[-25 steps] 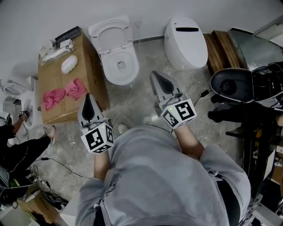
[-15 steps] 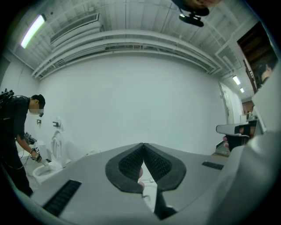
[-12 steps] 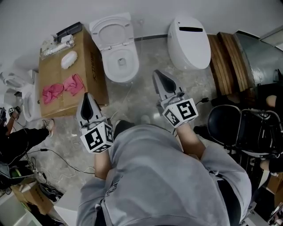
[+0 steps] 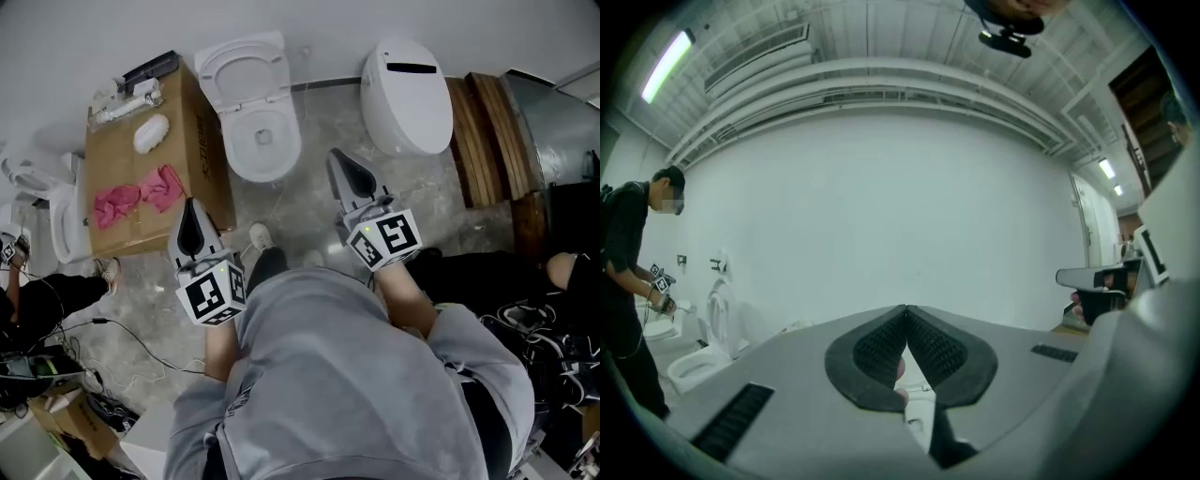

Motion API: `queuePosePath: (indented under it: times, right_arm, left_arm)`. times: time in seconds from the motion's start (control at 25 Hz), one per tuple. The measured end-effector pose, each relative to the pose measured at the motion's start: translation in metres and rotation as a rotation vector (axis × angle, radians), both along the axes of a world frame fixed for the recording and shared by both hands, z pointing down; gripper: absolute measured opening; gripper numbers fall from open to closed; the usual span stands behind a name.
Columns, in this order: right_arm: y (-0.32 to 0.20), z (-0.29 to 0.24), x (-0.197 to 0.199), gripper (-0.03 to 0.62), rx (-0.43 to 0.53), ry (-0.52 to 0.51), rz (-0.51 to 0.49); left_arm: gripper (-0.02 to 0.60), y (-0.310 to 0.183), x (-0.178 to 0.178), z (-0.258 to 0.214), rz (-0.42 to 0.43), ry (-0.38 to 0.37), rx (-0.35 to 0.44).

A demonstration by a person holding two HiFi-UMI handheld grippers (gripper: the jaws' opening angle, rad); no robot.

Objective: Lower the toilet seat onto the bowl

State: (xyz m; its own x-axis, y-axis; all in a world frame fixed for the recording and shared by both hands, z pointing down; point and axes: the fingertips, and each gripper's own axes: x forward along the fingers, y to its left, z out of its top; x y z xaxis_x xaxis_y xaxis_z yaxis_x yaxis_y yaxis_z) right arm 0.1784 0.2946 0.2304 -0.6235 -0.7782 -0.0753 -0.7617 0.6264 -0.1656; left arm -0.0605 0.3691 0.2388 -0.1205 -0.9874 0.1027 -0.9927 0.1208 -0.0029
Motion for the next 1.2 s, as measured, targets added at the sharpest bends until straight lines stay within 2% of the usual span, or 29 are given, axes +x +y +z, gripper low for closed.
queuePosePath:
  times: [0.2,0.52,0.84,1.2]
  right_arm:
    - [-0.008,0.002,-0.022,-0.002,0.010,0.020,0.040]
    - [-0.086,-0.009,-0.066,-0.002,0.012,0.032,0.045]
    - [-0.115,-0.012,-0.119,-0.002,0.003,0.070,0.080]
    - [-0.150,-0.014,-0.150,-0.002,-0.002,0.082,0.150]
  left_arm:
    - [0.000,-0.019,-0.025,0.003,0.038,0.014,0.025]
    - [0.000,-0.104,-0.060,-0.004,0.064,0.008,0.023]
    - [0.000,-0.143,-0.112,-0.001,0.106,0.030,0.017]
    - [0.000,-0.180,-0.147,0.006,0.165,0.039,0.013]
